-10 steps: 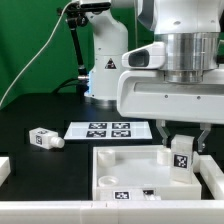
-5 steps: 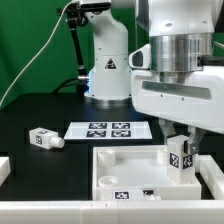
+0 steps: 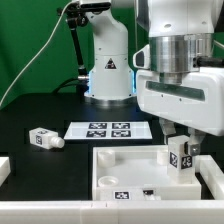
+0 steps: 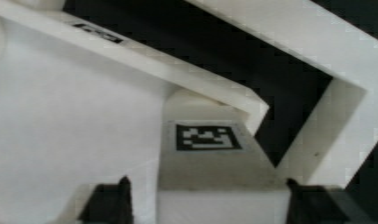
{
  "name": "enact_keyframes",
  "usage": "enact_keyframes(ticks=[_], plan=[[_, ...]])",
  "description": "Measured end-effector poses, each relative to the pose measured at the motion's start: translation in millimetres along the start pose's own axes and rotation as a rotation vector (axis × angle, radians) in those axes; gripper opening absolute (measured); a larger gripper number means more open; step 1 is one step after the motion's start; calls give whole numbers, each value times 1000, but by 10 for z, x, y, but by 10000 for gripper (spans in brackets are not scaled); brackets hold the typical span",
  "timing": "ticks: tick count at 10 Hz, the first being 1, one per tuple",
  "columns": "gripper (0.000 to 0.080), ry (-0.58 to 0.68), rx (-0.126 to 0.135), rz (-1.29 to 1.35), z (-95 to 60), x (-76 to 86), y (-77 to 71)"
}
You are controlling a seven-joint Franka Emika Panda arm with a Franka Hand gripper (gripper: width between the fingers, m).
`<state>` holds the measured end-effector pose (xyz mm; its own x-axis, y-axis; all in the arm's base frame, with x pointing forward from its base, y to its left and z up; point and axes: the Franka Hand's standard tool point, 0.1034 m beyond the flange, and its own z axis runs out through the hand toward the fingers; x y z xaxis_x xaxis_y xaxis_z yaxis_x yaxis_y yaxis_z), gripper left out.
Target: Assemble one leg
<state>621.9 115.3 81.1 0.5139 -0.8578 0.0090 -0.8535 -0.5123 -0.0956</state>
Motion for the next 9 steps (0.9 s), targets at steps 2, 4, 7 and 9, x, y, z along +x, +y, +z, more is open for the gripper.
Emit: enact_keyframes(ticks=[2, 4, 7, 9], plan=[[577, 4, 2, -179, -23, 13, -7], [645, 6, 1, -407, -28, 26, -6], [649, 19, -12, -691, -29, 62, -32], [649, 27, -18, -841, -23, 38, -46]])
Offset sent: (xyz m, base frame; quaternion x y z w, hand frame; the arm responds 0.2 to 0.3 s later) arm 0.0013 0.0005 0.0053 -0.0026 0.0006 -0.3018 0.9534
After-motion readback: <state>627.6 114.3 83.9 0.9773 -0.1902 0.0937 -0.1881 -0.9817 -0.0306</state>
